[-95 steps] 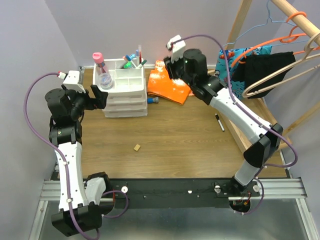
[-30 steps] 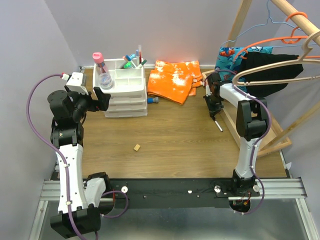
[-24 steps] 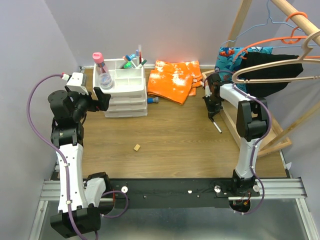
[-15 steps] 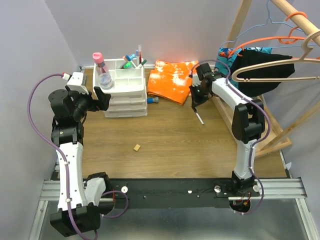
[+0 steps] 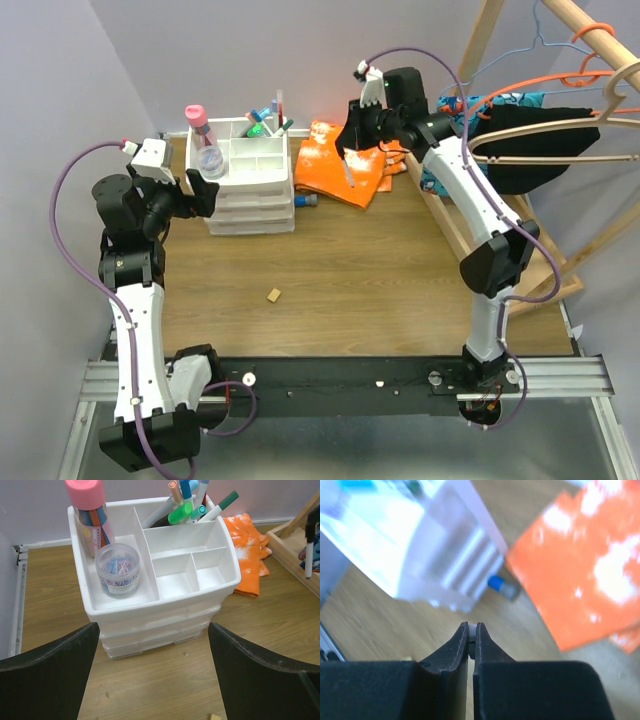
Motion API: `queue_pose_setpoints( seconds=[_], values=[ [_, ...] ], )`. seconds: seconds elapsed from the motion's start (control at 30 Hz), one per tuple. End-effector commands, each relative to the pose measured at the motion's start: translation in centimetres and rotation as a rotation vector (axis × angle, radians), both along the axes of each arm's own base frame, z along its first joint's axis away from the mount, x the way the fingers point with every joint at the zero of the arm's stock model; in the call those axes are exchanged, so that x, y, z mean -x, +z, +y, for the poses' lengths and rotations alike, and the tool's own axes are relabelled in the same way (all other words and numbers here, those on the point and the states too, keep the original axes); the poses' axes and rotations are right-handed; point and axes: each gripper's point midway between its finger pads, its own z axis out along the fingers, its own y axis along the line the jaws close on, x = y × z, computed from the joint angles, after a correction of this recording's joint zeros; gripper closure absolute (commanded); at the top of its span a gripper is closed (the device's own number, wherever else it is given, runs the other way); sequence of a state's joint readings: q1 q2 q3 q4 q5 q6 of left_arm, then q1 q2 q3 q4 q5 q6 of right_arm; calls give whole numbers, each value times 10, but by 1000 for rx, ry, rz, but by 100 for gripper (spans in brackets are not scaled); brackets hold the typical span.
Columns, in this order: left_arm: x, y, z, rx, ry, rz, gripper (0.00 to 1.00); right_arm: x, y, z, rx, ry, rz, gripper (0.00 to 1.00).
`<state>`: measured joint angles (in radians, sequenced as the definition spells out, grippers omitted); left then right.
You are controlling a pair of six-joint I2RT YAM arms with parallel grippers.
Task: Sort the stationery into containers
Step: Pick up the pen from the center of the board, then place the pen in the storage box.
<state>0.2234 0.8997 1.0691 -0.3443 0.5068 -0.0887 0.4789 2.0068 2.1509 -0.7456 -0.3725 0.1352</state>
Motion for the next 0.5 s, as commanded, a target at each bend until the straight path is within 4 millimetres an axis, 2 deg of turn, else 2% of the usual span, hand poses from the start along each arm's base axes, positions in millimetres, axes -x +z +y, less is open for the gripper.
queue_pose_setpoints(
  seconds=[0.0,0.03,0.07,0.1,0.23,0.27,0.33,0.37,0.4,0.47],
  values=[
    [1,13,9,-47,33,-30,1,3,130,21,-279,77,-302,92],
    [1,14,10,-48,35,-32,1,14,157,20,-335,105,-365,93],
    [1,14,10,-47,36,-30,1,17,161,24,-368,118,-390,93],
    [0,14,10,-47,36,-29,1,19,190,28,-442,126,-481,93],
    [1,13,12,-52,42,-24,1,25,230,47,-563,151,-616,93],
    [1,12,12,-53,43,-23,1,22,226,59,-580,150,-619,93],
    [2,11,13,-54,47,-16,1,20,241,68,-622,140,-678,94],
    [3,12,13,-58,46,-18,1,21,239,79,-634,151,-682,93],
    [3,11,13,-66,46,-16,1,14,231,89,-635,156,-690,93],
    [5,11,16,-76,58,-11,1,15,236,103,-650,168,-722,93]
  ],
)
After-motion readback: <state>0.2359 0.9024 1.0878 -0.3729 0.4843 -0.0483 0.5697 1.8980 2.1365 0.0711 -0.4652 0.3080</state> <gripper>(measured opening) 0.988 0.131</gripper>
